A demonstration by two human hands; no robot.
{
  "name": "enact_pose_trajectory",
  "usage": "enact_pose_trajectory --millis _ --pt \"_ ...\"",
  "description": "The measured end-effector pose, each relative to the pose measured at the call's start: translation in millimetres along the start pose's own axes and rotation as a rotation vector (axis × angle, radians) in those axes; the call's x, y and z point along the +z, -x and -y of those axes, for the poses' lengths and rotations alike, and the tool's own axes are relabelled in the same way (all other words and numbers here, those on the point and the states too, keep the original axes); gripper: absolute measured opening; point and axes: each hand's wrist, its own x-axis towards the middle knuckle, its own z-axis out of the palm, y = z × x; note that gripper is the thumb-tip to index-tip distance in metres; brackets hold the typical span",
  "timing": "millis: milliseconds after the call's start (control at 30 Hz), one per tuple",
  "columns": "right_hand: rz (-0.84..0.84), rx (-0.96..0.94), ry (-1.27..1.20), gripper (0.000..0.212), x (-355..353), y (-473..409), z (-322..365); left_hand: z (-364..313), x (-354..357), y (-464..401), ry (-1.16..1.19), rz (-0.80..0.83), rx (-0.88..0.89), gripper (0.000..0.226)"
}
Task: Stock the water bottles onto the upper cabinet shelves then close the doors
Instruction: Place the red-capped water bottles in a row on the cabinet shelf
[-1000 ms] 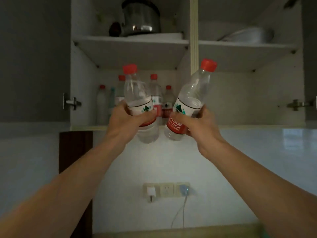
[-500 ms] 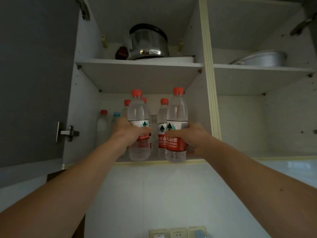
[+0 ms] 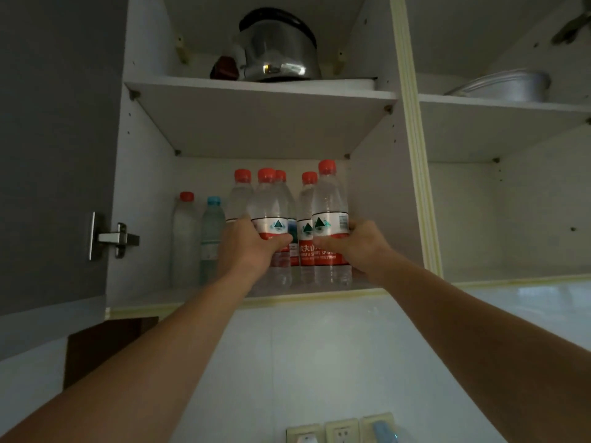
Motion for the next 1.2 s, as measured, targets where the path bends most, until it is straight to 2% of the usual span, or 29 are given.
enact_pose_trajectory --millis 167,367,500,567,600,733,833,967,1200 --pt "-0.071 -0.020 0.024 0.055 15 -5 -10 7 12 -2 -0.055 -0.027 0.011 0.060" --pt "-0.117 -0.036 0.078 0.050 26 -7 -14 11 20 3 -0.061 -0.048 0.078 0.060" --pt "-0.100 -0.134 0.241 0.036 15 15 -16 14 20 9 -0.152 -0.074 0.137 0.057" --pt "-0.158 -0.222 0.302 0.016 0 40 -20 10 18 15 -0.182 -0.121 0.146 0.056" --pt "-0.206 -0.257 0.307 0.013 -8 54 -23 7 16 20 -0.178 -0.146 0.155 0.055" --pt "-0.356 -0.284 0.344 0.010 -50 129 -49 -16 27 72 -0.002 -0.222 0.297 0.038" --pt "-0.357 -0.195 0.323 0.019 -81 189 -85 -23 57 139 0.190 -0.070 0.264 0.032" --pt "-0.336 0.027 0.369 0.040 -125 269 -155 -23 109 245 0.396 0.248 0.001 0.037" --pt "-0.397 0.385 0.317 0.034 -191 422 -284 -4 183 452 0.481 0.710 -0.287 0.045"
